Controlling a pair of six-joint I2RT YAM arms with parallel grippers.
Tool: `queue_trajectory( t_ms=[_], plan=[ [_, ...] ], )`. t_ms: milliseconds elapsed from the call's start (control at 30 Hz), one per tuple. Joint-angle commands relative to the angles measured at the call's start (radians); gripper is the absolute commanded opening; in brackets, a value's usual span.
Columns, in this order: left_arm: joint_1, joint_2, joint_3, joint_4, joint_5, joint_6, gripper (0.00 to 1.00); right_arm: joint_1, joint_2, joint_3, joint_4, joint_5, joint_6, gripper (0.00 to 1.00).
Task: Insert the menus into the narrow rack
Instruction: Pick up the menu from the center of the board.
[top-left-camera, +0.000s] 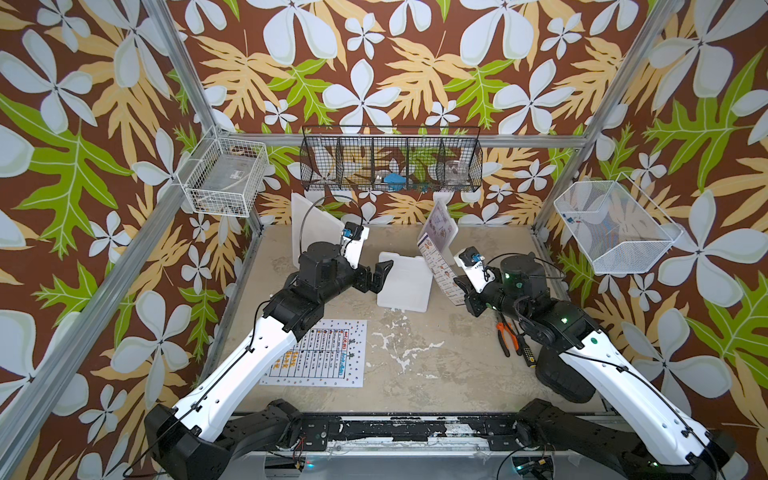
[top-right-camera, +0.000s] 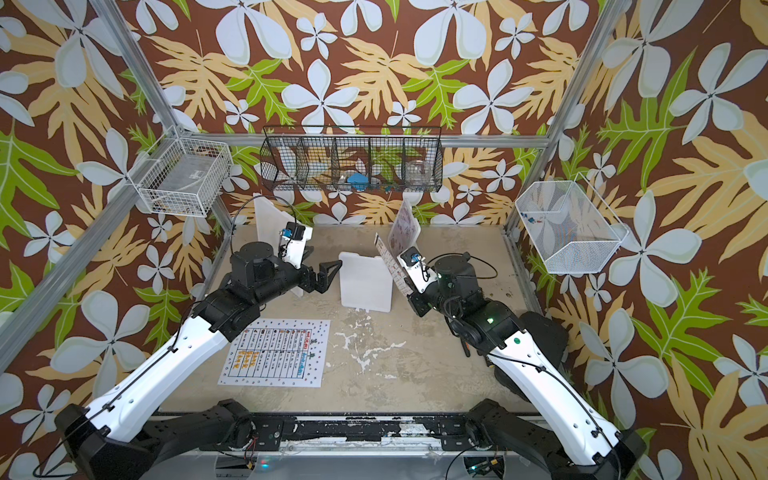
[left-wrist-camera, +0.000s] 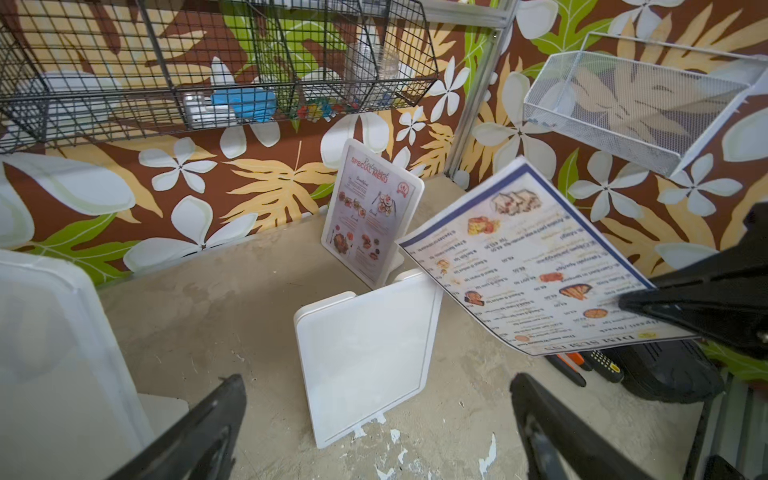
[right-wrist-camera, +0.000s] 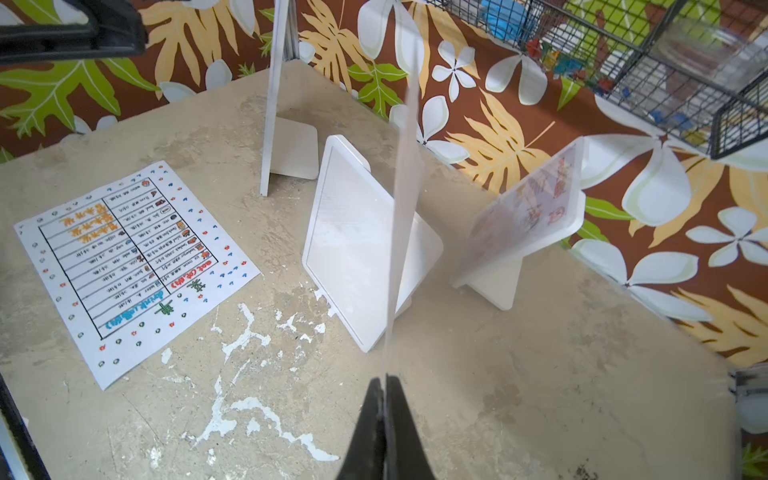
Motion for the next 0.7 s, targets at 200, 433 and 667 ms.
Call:
queue_trajectory(
  t_ms=[200,433,667],
  plan=[
    [0.002,0.007,0.038,-0.029,0.194,0.176,1.00,0.006,-0.013,0.056,-0.145,-0.062,-0.214,0.00],
    [0.000,0.051,0.059,-0.018,0.365,0.193,0.99,0.079,-0.041,0.058,-0.154,-0.060,-0.254,0.00],
    [0.000,0.060,0.058,-0.016,0.481,0.194,0.99,0.086,-0.058,0.052,-0.148,-0.097,-0.252,0.00]
  ],
)
